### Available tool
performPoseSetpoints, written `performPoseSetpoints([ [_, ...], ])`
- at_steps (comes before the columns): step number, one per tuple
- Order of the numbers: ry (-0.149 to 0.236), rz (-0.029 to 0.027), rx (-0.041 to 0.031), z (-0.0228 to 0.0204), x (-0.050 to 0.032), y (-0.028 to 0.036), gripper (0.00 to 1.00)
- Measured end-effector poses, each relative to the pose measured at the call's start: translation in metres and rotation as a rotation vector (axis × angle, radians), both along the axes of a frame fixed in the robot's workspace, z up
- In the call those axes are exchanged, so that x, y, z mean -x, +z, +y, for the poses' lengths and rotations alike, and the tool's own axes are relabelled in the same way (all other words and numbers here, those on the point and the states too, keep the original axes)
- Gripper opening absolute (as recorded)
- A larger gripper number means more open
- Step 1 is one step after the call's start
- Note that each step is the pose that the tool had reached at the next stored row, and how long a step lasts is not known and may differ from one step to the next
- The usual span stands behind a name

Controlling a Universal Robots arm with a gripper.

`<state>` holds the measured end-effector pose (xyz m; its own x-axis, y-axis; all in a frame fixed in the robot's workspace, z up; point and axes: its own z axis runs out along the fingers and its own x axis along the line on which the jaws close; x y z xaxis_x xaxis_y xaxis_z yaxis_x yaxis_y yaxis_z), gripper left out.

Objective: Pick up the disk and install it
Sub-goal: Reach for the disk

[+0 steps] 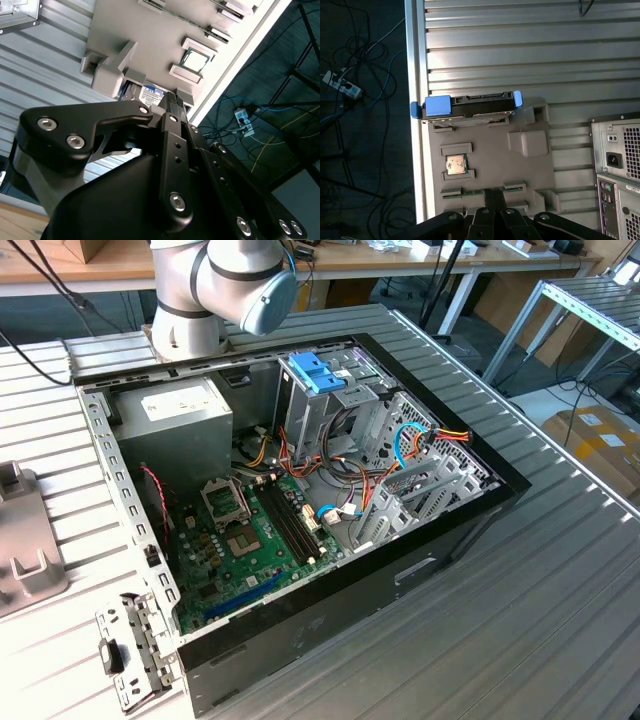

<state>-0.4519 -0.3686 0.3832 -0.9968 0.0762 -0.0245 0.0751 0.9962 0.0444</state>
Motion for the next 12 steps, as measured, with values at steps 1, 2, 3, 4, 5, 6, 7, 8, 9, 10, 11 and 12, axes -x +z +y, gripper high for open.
performPoseSetpoints([
  [1, 0.000, -0.0001, 0.0000, 0.0000, 0.0003, 0.0000, 0.11],
  [2, 0.000, 0.0001, 0.0001, 0.0000, 0.0006, 0.0000, 0.11],
  [3, 0.000, 0.0000, 0.0000, 0.0001, 0.0012, -0.0001, 0.11],
  [4, 0.000, 0.0000, 0.0001, 0.0001, 0.0016, -0.0001, 0.11],
  [5, 0.000, 0.0000, 0.0001, 0.0001, 0.0019, -0.0001, 0.11],
  [6, 0.000, -0.0001, 0.0000, 0.0001, 0.0023, -0.0002, 0.11],
  [7, 0.000, 0.0000, 0.0000, 0.0001, 0.0026, -0.0002, 0.11],
  [8, 0.000, 0.0000, 0.0000, 0.0001, 0.0029, -0.0002, 0.11],
  [9, 0.000, 0.0000, 0.0000, 0.0002, 0.0033, -0.0003, 0.11],
  [10, 0.000, 0.0000, 0.0001, 0.0002, 0.0037, -0.0003, 0.11],
  [11, 0.000, 0.0000, 0.0000, 0.0002, 0.0042, -0.0003, 0.11],
  [12, 0.000, 0.0000, 0.0000, 0.0002, 0.0046, -0.0004, 0.11],
])
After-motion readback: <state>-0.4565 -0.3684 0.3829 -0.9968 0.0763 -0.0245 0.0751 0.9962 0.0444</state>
